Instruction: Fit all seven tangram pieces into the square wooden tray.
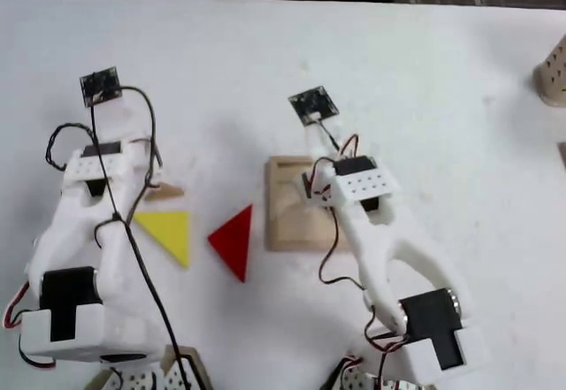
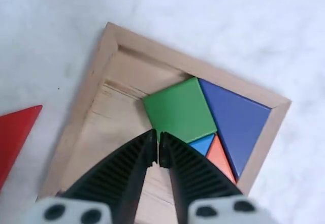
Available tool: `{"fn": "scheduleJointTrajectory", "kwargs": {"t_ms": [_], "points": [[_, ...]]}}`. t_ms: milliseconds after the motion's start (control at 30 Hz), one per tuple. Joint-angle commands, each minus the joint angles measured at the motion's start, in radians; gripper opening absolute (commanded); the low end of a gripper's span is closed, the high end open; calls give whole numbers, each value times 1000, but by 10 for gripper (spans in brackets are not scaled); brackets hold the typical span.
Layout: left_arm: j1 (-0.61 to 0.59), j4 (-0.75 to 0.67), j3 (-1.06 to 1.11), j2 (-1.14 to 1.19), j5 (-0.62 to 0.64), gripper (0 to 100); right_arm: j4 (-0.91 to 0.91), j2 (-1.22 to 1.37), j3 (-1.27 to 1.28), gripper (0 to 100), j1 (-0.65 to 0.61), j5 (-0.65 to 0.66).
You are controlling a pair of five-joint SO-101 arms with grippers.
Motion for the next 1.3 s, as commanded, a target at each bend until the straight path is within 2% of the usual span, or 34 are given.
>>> {"fn": "scheduleJointTrajectory", "kwargs": {"t_ms": [0, 367, 500, 633, 733, 933, 1133, 1267], "points": [[-10, -2, -57, -7, -9, 23, 7, -48, -5, 18, 7, -11], [-8, 6, -60, -8, -12, 28, 12, -50, 28, 18, 53, -2], [-8, 80, -77, -31, -103, 85, 13, -50, 29, 18, 77, 0], [19, 153, -52, -105, -48, 203, 13, -50, 29, 18, 91, 0], [33, 149, -2, -153, -44, 238, 13, -50, 29, 18, 93, 0], [81, 95, 72, -196, -46, 242, 15, -47, 29, 18, 93, 48], [90, 140, 133, -197, -34, 238, 15, -44, 29, 18, 93, 49], [90, 129, 160, -193, 84, 242, 15, -42, 29, 18, 88, 51]]}}
